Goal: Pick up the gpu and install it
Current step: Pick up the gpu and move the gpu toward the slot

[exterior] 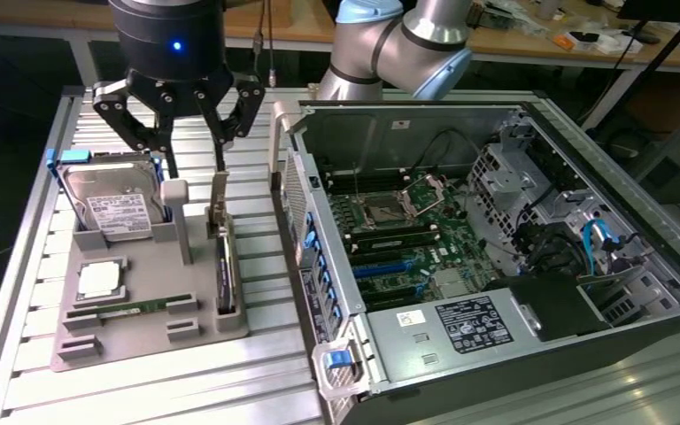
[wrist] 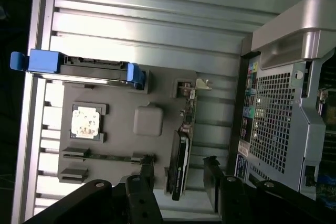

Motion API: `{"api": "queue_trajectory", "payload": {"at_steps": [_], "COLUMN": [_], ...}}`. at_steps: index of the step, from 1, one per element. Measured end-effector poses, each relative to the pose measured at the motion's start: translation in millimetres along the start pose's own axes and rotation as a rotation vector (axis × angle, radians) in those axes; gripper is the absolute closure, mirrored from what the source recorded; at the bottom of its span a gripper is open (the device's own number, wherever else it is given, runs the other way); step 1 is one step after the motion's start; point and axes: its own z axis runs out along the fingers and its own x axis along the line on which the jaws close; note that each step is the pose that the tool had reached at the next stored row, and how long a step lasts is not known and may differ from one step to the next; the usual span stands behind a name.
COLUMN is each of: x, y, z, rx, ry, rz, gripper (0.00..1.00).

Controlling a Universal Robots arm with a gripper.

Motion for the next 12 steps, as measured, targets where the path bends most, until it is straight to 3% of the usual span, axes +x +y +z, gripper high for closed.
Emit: {"api": "queue_trajectory", "payload": {"at_steps": [8,12], "x": [1.2,-5.4], "y": [-9.4,-10.9], "z": [9.3,12.1], "rx": [0.0009,0.0012], "ry": [-0.0006,-0.0008], "rz": [0.023,0.031], "gripper": [0.49,0.49]}}
